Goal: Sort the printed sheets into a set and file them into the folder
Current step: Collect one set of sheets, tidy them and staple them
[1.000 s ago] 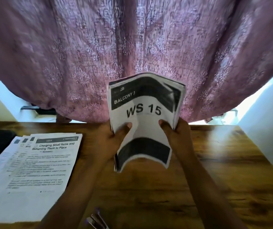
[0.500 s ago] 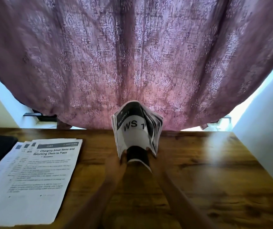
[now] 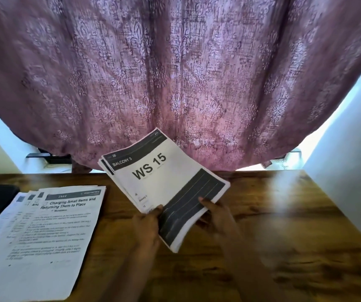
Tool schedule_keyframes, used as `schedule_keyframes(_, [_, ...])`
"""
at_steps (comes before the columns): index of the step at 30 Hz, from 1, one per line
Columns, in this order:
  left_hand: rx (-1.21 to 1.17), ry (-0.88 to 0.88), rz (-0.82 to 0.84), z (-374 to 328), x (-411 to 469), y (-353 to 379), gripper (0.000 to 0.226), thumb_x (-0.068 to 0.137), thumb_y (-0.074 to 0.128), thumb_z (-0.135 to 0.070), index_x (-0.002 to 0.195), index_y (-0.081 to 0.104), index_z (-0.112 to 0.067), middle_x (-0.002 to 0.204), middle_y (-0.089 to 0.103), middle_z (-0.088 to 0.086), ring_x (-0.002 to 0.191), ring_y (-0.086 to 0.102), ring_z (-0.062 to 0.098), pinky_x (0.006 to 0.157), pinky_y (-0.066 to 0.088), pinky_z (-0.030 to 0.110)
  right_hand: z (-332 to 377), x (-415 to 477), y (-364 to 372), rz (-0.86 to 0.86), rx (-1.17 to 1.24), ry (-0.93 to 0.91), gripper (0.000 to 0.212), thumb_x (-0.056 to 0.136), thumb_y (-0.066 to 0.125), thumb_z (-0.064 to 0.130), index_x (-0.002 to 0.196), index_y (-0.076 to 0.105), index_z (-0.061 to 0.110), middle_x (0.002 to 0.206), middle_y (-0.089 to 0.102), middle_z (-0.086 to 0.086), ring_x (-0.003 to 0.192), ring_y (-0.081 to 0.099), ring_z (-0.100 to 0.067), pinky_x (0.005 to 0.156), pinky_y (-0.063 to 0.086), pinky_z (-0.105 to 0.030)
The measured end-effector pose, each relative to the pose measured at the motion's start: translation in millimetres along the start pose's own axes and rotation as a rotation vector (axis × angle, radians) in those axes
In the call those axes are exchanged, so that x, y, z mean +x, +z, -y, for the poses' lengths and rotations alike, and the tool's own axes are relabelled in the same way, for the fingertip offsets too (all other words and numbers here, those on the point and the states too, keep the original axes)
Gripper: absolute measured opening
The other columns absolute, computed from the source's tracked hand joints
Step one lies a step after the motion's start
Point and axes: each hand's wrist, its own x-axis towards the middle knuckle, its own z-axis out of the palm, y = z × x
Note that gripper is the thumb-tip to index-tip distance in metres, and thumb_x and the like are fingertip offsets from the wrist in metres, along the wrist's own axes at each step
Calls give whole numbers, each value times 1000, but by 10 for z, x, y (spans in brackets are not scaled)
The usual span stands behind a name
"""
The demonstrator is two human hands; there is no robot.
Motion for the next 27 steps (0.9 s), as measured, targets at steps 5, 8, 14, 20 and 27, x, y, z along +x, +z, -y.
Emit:
schedule_keyframes(5, [-392,38,351,-115,46,-184,78,69,85,-34,133,48,-9,126,62,16,112,61,37,87,54,54,117,-18,-27,-56,-44,-72,70,61,88,24,115,49,5,110,62,-16,102,60,-36,92,48,-53])
schedule_keyframes(8, [-721,-95,647,-336,475,-621,91,83,52,-71,148,32,-10,138,53,18,124,53,37,103,39,60,417,-11,-277,6,-164,-94,30,79,70,3,105,56,3,94,66,-15,86,65,-30,76,54,-44])
schedule_keyframes(14, [280,-45,531,-821,572,-622,81,58,86,-48,121,62,-2,110,69,22,95,68,38,91,51,55,629,105,-357,58,-539,-100,26,83,66,2,105,55,12,113,62,-16,110,58,-33,97,47,-51])
schedule_keyframes(20, [481,526,178,-864,151,-255,9,83,73,-20,87,65,-23,75,71,-11,66,70,4,65,59,28,804,-54,-73,22,-625,-516,19,88,64,9,91,59,27,92,68,-1,90,68,-18,76,56,-30])
schedule_keyframes(27, [530,479,122,-430,-475,-246,18,91,63,-13,108,58,-9,92,59,3,68,51,8,50,39,-1,-92,130,-71,-272,-583,-328,75,67,65,67,121,54,15,115,60,-4,111,56,-30,100,44,-44])
